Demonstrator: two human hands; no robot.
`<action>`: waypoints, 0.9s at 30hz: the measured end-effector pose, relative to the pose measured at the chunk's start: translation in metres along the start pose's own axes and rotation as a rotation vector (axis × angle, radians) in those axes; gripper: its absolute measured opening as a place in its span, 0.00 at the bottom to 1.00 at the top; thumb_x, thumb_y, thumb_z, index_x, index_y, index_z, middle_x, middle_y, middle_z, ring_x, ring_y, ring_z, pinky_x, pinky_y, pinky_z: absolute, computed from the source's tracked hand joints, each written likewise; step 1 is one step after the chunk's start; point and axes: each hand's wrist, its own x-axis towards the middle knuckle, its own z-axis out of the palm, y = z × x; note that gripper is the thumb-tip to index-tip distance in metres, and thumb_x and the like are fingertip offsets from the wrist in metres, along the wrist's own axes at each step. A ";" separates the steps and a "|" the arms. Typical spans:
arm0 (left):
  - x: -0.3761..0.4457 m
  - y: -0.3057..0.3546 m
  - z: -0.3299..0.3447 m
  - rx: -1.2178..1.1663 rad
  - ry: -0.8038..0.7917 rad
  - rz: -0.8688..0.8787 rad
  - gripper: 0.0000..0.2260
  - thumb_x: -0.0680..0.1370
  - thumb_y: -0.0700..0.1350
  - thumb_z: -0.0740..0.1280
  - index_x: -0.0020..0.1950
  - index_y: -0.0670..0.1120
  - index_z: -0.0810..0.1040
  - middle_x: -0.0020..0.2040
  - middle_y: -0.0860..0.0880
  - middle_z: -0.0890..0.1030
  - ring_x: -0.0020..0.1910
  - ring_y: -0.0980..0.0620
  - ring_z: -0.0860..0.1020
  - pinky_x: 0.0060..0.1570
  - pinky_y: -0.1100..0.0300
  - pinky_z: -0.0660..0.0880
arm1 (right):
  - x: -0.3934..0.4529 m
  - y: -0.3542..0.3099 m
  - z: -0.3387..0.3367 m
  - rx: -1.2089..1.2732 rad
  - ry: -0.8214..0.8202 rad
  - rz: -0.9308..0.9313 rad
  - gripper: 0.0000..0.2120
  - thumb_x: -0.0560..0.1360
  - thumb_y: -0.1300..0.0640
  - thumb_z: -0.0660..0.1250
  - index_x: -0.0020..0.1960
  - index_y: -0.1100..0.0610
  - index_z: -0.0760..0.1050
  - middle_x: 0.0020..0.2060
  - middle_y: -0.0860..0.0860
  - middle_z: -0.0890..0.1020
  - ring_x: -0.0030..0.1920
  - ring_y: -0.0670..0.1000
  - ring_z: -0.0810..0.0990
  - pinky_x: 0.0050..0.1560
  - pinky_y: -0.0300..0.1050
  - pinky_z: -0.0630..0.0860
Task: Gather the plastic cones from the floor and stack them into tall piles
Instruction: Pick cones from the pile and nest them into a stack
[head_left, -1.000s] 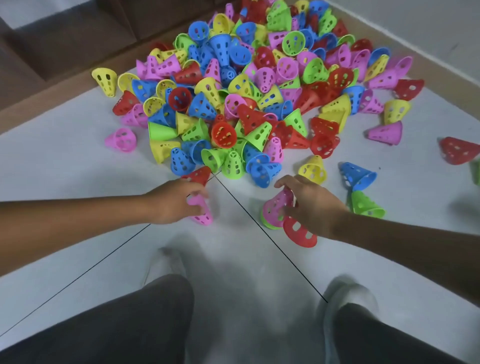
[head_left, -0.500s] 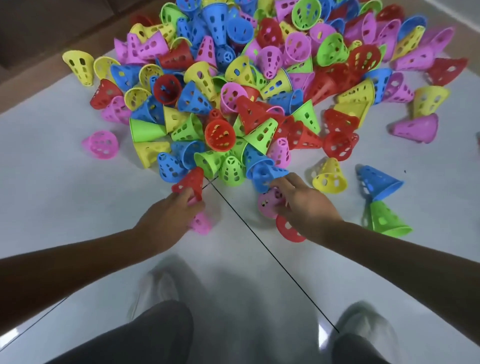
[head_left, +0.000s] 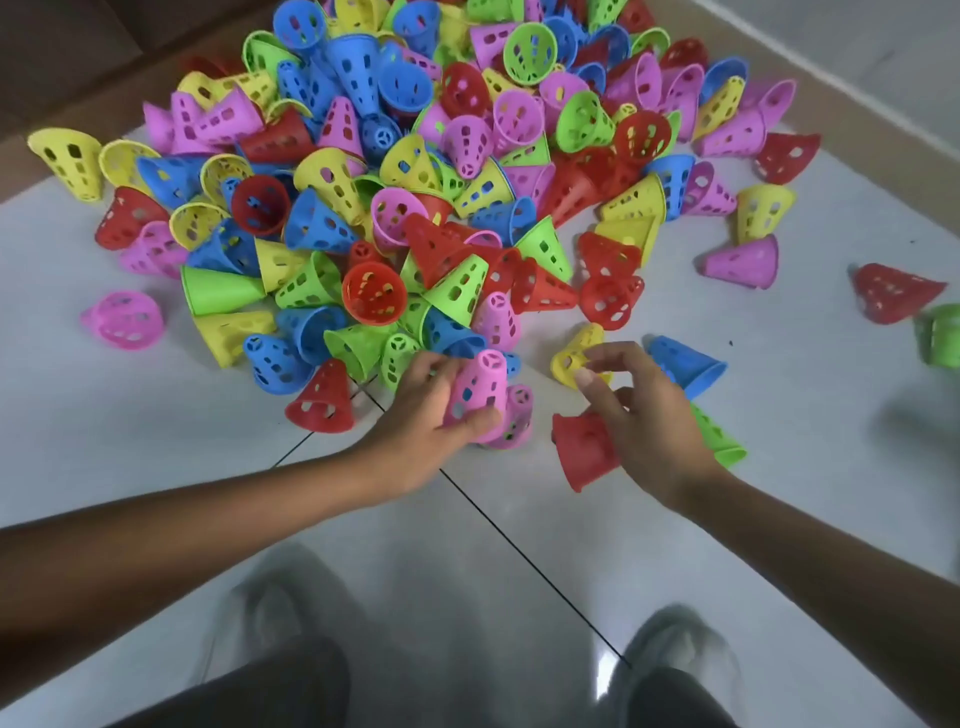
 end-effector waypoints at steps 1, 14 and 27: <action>0.002 0.000 0.002 -0.010 -0.017 0.008 0.29 0.73 0.63 0.67 0.70 0.51 0.69 0.58 0.55 0.64 0.58 0.67 0.67 0.67 0.62 0.67 | 0.000 0.000 -0.001 0.054 0.015 0.017 0.07 0.81 0.46 0.65 0.57 0.47 0.74 0.52 0.39 0.79 0.39 0.48 0.82 0.37 0.40 0.78; 0.016 0.004 0.025 0.140 -0.022 0.150 0.38 0.72 0.56 0.78 0.77 0.50 0.67 0.74 0.54 0.69 0.71 0.57 0.63 0.68 0.62 0.63 | 0.031 -0.015 -0.011 0.149 0.161 -0.019 0.07 0.82 0.48 0.64 0.55 0.51 0.75 0.44 0.37 0.79 0.39 0.52 0.84 0.39 0.51 0.83; -0.014 -0.009 -0.034 0.388 0.321 0.142 0.17 0.74 0.48 0.76 0.61 0.47 0.79 0.58 0.52 0.79 0.60 0.50 0.75 0.60 0.54 0.72 | 0.009 -0.040 0.013 -0.388 -0.021 -0.422 0.12 0.82 0.55 0.64 0.65 0.53 0.72 0.58 0.51 0.76 0.44 0.49 0.79 0.47 0.44 0.71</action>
